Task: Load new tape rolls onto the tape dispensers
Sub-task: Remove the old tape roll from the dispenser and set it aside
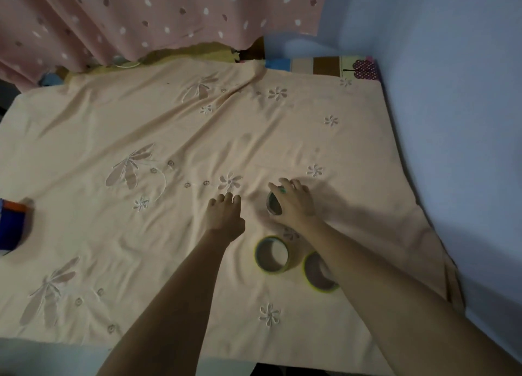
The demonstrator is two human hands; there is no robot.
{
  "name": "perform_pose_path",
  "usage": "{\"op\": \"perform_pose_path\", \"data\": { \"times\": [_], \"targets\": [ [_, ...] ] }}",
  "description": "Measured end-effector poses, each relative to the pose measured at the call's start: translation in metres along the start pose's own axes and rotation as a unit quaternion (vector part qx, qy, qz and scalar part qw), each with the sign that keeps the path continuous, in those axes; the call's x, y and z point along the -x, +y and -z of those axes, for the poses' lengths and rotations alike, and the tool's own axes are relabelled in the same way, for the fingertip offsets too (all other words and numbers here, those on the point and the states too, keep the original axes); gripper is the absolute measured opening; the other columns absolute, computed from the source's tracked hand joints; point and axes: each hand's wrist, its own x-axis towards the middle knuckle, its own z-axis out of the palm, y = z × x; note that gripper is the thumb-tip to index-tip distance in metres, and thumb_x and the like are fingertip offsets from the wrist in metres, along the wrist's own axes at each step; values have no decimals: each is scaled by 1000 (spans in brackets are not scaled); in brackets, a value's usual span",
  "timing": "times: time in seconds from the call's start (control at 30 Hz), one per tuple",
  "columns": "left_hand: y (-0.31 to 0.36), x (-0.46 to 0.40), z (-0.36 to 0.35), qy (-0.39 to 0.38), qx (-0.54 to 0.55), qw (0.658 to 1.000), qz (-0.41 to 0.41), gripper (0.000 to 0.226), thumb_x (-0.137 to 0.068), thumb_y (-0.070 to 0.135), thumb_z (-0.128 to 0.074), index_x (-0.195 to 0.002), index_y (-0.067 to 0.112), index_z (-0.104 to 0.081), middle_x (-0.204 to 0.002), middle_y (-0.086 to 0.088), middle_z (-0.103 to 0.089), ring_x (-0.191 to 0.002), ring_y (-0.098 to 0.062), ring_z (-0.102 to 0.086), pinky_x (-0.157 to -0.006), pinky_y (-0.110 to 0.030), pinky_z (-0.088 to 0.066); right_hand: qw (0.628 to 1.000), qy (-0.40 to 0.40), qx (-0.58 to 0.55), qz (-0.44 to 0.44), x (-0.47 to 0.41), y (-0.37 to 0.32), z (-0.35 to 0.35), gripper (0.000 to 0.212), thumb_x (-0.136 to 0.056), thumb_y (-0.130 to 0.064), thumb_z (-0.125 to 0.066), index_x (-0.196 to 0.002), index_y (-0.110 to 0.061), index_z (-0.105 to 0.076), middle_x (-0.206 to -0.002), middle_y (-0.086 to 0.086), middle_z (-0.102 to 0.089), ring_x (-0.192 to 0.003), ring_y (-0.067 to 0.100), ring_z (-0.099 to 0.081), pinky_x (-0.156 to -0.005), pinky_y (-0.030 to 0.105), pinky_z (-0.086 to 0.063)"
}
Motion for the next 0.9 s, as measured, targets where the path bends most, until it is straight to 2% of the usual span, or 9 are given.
{"op": "perform_pose_path", "data": {
  "times": [0.13,0.33,0.43,0.5,0.63,0.83,0.9],
  "targets": [
    [7,16,-9,-3,24,1000,5,39,-73,16,-52,-111,8,-53,-114,-9,-58,-107,-31,-54,-88,-37,-39,996,83,-29,30,30,-7,10,63,-74,-62,-64,-121,-21,-57,-128,2,-54,-119,27,-49,-93,40,-44],
    [21,50,-20,-13,45,999,0,37,-71,15,-51,-107,9,-54,-111,-8,-59,-103,-30,-55,-84,-36,-39,995,-14,-15,101,79,-38,3,62,-74,-59,-65,-121,-20,-55,-122,4,-57,-114,27,-53,-87,38,-46],
    [19,60,-25,-18,44,999,-3,37,-74,17,-50,-111,10,-52,-113,-7,-57,-105,-28,-54,-87,-35,-39,992,-92,23,84,90,-50,-10,83,-67,-67,-69,-133,-23,-45,-132,6,-49,-119,31,-49,-93,42,-45],
    [15,64,-26,-18,46,999,1,37,-77,17,-49,-113,10,-51,-115,-7,-57,-107,-27,-54,-88,-34,-39,988,-130,51,72,95,-55,-18,94,-65,-64,-73,-142,-24,-35,-137,10,-42,-122,36,-47,-98,47,-42],
    [7,72,-25,-21,35,999,8,36,-78,18,-50,-113,10,-51,-116,-7,-56,-109,-28,-54,-88,-35,-39,988,-137,54,44,99,-64,-19,83,-68,-39,-80,-136,-22,-37,-133,12,-40,-116,37,-50,-89,43,-46],
    [6,71,10,-13,33,999,7,36,-77,19,-51,-112,10,-51,-115,-7,-57,-109,-28,-53,-91,-36,-40,995,-99,16,12,99,-55,23,83,-67,-45,-78,-137,-23,-38,-136,9,-41,-118,34,-52,-85,40,-49],
    [7,65,29,-12,32,999,15,37,-77,21,-51,-113,11,-51,-118,-7,-57,-111,-27,-52,-92,-36,-39,996,-85,0,5,91,-51,50,83,-68,-46,-76,-138,-24,-38,-137,9,-42,-120,32,-52,-88,39,-48]
  ]
}}
